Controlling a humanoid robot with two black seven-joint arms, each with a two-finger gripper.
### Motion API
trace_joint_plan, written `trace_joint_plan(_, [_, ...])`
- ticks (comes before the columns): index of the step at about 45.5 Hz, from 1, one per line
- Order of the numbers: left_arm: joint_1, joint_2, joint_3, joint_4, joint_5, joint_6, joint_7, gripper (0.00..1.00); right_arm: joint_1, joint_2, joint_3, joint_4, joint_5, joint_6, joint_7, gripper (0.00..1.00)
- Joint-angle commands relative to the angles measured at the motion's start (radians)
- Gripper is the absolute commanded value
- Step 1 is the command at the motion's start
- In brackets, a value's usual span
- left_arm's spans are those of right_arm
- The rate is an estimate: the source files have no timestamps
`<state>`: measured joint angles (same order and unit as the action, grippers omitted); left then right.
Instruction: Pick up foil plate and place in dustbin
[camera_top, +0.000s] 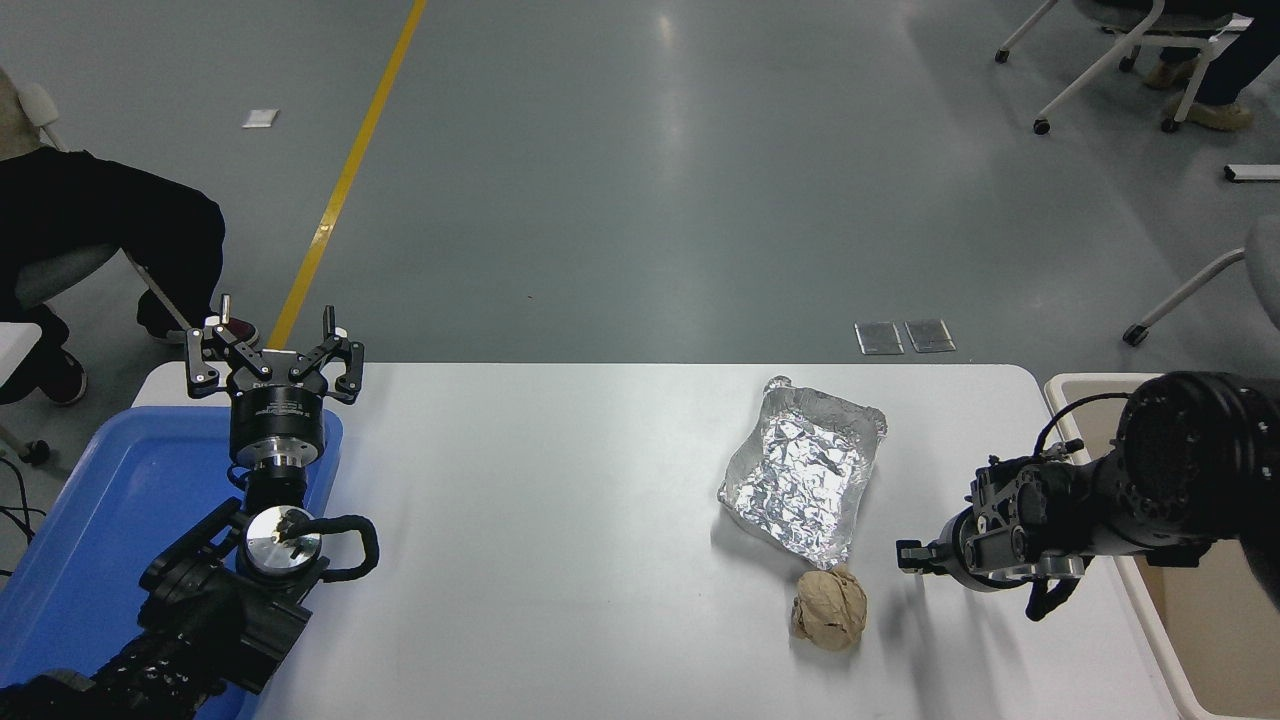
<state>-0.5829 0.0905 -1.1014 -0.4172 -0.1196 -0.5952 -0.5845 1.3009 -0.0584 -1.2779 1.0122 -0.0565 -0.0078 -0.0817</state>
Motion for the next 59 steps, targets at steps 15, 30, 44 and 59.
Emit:
trace_joint_plan(15, [-0.003, 0.003, 0.008, 0.000, -0.002, 0.000, -0.003, 0.99, 0.014, -0.001, 0.000, 0.006, 0.003, 0.012, -0.001, 1.00])
trace_joint_plan(30, [-0.003, 0.003, 0.008, 0.000, -0.002, 0.000, -0.003, 0.99, 0.173, -0.052, -0.021, 0.066, 0.003, 0.104, -0.001, 1.00])
trace_joint_plan(44, [-0.003, 0.002, 0.008, 0.000, -0.002, 0.000, -0.003, 0.99, 0.639, -0.221, -0.017, 0.345, -0.013, 0.302, 0.002, 1.00])
trace_joint_plan(59, [-0.002, 0.005, 0.008, 0.000, -0.003, 0.000, -0.005, 0.99, 1.043, -0.365, -0.035, 0.586, -0.083, 0.442, -0.001, 1.00])
